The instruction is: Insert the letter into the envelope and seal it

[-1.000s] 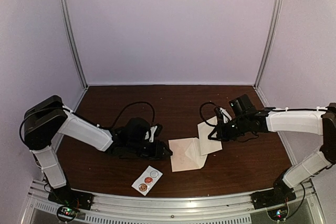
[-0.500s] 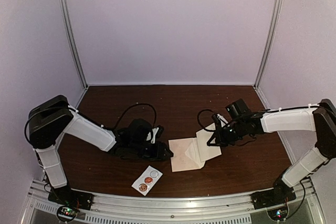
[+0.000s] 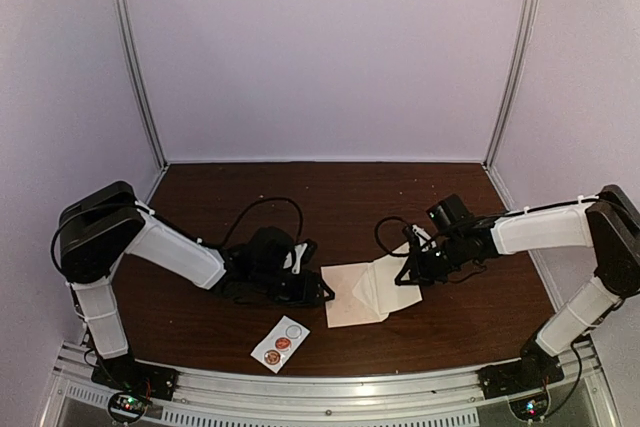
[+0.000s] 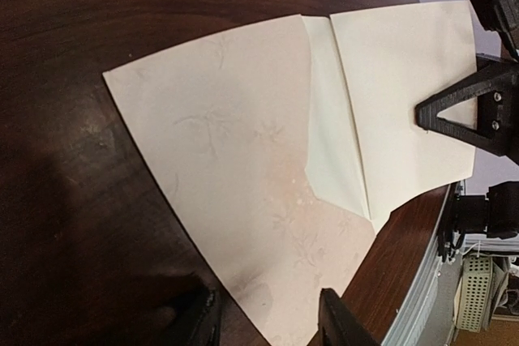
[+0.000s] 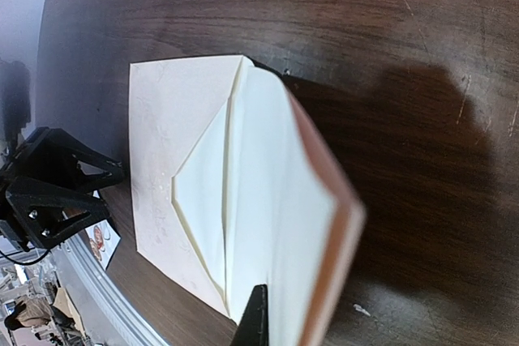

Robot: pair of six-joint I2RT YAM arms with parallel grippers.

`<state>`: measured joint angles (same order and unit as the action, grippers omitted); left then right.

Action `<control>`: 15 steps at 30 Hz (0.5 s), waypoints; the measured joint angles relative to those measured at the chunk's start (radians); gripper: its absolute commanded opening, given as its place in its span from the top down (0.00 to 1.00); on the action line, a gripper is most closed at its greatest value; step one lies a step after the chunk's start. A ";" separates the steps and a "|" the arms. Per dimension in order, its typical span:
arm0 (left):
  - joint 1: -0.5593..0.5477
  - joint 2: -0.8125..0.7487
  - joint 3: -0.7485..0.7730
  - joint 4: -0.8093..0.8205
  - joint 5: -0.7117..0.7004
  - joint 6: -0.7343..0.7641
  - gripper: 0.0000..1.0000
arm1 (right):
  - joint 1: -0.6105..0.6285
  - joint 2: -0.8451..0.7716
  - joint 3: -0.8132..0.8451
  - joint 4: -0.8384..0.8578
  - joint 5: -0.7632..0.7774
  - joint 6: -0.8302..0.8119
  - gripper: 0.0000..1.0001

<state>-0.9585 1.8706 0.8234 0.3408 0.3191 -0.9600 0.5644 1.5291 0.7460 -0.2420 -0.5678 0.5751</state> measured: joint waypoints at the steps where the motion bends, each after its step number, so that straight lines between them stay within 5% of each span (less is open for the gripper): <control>1: -0.001 0.000 0.000 0.000 0.000 0.000 0.58 | 0.000 0.001 0.000 0.000 0.000 0.000 1.00; 15: -0.001 0.005 0.002 0.004 0.016 0.000 0.59 | 0.008 0.040 0.000 0.006 -0.005 0.007 1.00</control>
<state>-0.9596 1.8755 0.8253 0.3450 0.3347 -0.9600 0.5720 1.5696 0.7460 -0.2356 -0.5724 0.5823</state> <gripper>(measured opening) 0.412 0.004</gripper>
